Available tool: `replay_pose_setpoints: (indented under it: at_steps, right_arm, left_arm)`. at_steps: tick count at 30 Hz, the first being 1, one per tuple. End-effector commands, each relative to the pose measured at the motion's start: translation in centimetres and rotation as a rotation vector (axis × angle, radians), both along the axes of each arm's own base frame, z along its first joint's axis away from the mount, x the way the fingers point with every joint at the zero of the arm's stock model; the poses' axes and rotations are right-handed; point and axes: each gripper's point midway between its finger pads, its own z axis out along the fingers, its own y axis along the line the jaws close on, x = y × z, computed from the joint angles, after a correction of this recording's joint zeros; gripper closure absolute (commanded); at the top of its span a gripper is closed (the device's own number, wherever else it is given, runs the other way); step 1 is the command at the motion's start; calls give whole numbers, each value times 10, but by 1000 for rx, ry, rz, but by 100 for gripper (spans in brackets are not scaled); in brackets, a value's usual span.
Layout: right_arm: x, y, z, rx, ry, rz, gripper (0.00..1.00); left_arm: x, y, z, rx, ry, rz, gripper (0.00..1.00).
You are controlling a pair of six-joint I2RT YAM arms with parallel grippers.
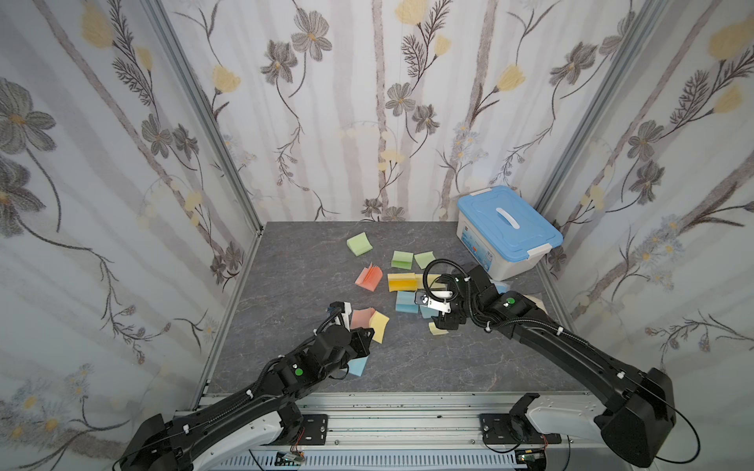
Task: Tear off pages from different memo pads
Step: Place the memo pad at the center of the board.
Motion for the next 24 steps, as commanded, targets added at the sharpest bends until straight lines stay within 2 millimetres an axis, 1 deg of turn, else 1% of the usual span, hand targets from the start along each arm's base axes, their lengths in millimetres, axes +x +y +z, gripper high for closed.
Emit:
replay_pose_setpoints:
  at_steps: [1,2,3,4,6,8,9,11,12,15,17,18,21,24]
  right_arm:
    - [20,-29,40,179,-53,-356,0]
    - [27,-44,48,202,-83,-458,0]
    - [31,-57,52,241,-95,-555,0]
    - [32,-66,51,287,-88,-625,0]
    - [32,-86,52,468,-48,-807,0]
    - [29,-114,47,615,-38,-1009,0]
    - [25,-119,40,688,-5,-1060,0]
    - [21,-110,32,711,39,-1003,0]
    - [18,-107,24,709,57,-979,0]
    - [13,-104,1,699,72,-947,0]
    - [11,-104,-10,695,82,-947,0]
    - [9,-104,-15,695,92,-946,0]
    - [7,-99,-25,702,123,-938,0]
    - [8,-97,-30,709,135,-936,0]
  left_arm:
    - [10,-20,10,-97,7,0,100]
    - [12,-25,6,-102,23,0,100]
    - [14,-32,2,-107,43,-4,100]
    - [17,-38,-2,-112,57,-9,100]
    - [21,-51,-11,-122,96,-19,100]
    - [26,-61,-18,-139,128,-15,100]
    - [29,-65,-23,-147,145,-8,100]
    - [34,-71,-35,-152,180,15,100]
    - [36,-73,-41,-155,199,27,100]
    - [41,-82,-61,-158,263,52,100]
    - [43,-89,-74,-185,306,64,100]
    - [44,-93,-77,-216,320,73,100]
    - [49,-101,-92,-242,363,98,100]
    - [53,-110,-101,-265,380,106,100]
